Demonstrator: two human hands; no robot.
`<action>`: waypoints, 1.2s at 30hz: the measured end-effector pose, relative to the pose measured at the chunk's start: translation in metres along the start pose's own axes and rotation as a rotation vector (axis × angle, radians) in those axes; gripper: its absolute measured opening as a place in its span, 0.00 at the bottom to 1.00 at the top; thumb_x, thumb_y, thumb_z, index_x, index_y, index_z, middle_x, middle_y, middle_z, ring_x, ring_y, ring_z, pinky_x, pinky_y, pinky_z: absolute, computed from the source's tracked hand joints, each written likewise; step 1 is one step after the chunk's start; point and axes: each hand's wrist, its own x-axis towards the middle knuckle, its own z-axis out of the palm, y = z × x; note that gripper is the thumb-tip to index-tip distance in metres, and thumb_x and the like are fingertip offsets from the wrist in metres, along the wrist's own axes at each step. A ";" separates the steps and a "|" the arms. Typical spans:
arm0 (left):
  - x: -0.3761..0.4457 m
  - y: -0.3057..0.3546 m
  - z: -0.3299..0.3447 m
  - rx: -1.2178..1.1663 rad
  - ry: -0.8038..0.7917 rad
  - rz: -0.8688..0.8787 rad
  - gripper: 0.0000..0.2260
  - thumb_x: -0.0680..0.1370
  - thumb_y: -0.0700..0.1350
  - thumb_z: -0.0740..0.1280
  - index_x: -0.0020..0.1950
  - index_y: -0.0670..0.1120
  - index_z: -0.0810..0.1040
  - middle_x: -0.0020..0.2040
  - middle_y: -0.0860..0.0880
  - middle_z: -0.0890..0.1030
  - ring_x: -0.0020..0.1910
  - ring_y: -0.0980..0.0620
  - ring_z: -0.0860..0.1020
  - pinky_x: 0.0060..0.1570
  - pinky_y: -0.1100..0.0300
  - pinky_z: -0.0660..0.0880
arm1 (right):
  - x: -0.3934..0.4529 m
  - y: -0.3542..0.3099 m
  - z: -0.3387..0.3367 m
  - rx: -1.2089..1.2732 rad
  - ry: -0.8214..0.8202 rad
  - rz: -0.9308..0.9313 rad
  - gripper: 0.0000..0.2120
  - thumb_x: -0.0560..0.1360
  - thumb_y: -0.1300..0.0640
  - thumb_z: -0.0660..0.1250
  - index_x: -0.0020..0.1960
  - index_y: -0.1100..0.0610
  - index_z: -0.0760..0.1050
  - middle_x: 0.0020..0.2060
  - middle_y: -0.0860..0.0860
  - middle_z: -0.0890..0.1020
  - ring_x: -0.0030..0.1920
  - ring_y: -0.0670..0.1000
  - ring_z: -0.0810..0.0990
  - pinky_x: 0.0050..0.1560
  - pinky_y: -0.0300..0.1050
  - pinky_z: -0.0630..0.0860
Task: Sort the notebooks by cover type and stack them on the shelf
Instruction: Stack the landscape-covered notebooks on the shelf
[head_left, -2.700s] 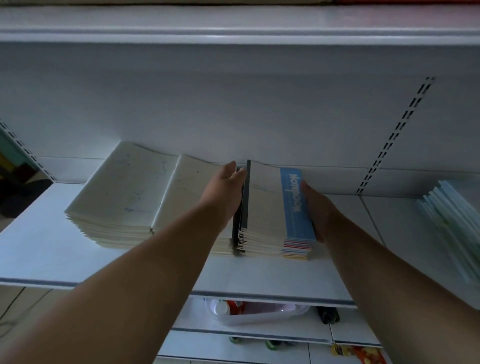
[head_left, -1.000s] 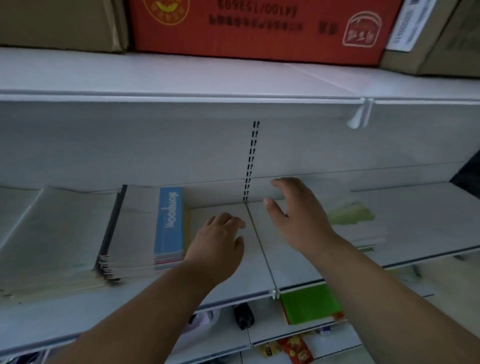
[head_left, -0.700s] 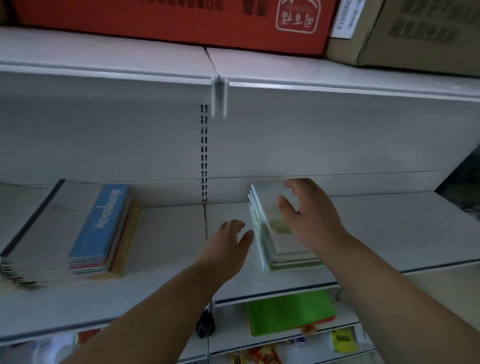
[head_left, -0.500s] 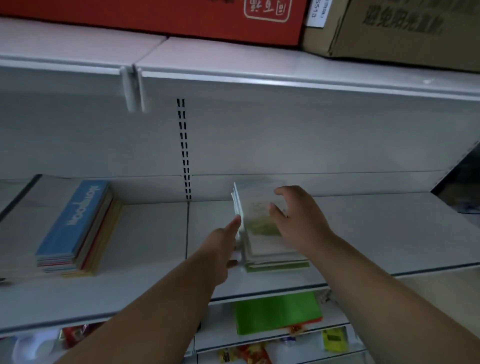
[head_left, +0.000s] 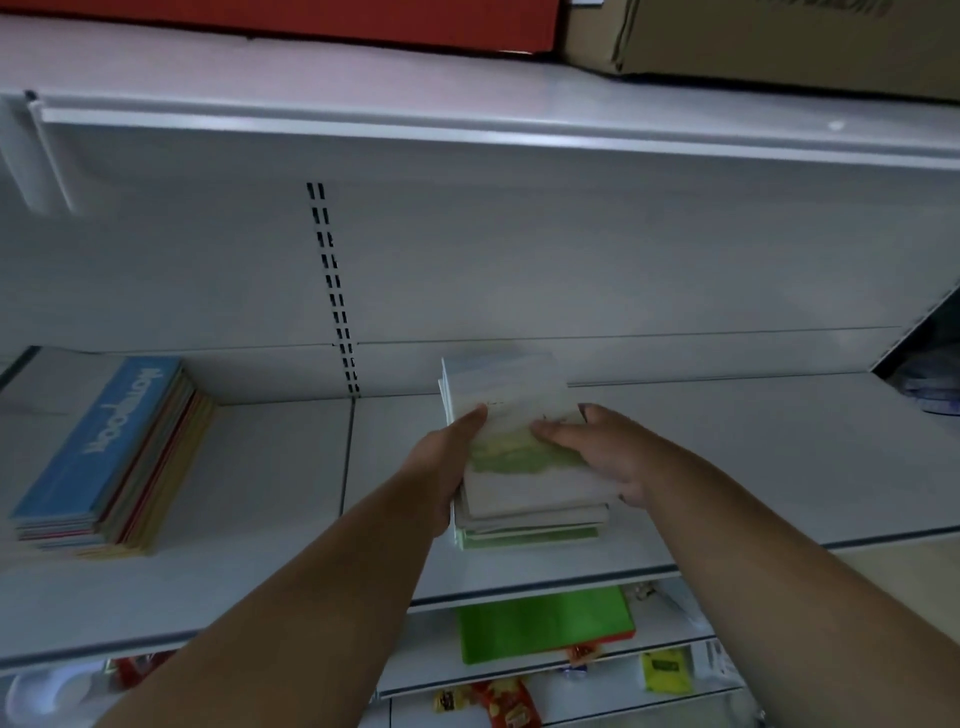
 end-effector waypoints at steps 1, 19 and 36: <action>0.001 -0.001 0.001 -0.006 -0.011 0.003 0.21 0.77 0.57 0.70 0.58 0.40 0.81 0.48 0.39 0.86 0.48 0.38 0.85 0.55 0.42 0.80 | 0.005 0.008 -0.001 0.122 -0.056 0.077 0.44 0.57 0.30 0.79 0.66 0.53 0.76 0.56 0.50 0.83 0.56 0.54 0.81 0.66 0.54 0.74; -0.029 0.000 -0.048 -0.092 0.010 0.287 0.10 0.79 0.39 0.67 0.60 0.47 0.80 0.48 0.42 0.86 0.45 0.40 0.85 0.40 0.48 0.81 | -0.012 -0.001 0.047 0.560 -0.141 -0.124 0.16 0.73 0.52 0.74 0.59 0.55 0.80 0.50 0.56 0.86 0.52 0.58 0.85 0.58 0.59 0.79; -0.029 0.029 -0.218 -0.056 0.076 0.199 0.21 0.81 0.45 0.64 0.74 0.55 0.68 0.55 0.39 0.83 0.42 0.42 0.84 0.41 0.49 0.82 | -0.012 -0.091 0.200 0.437 -0.198 -0.050 0.16 0.76 0.44 0.69 0.54 0.55 0.81 0.42 0.55 0.86 0.40 0.55 0.85 0.42 0.44 0.78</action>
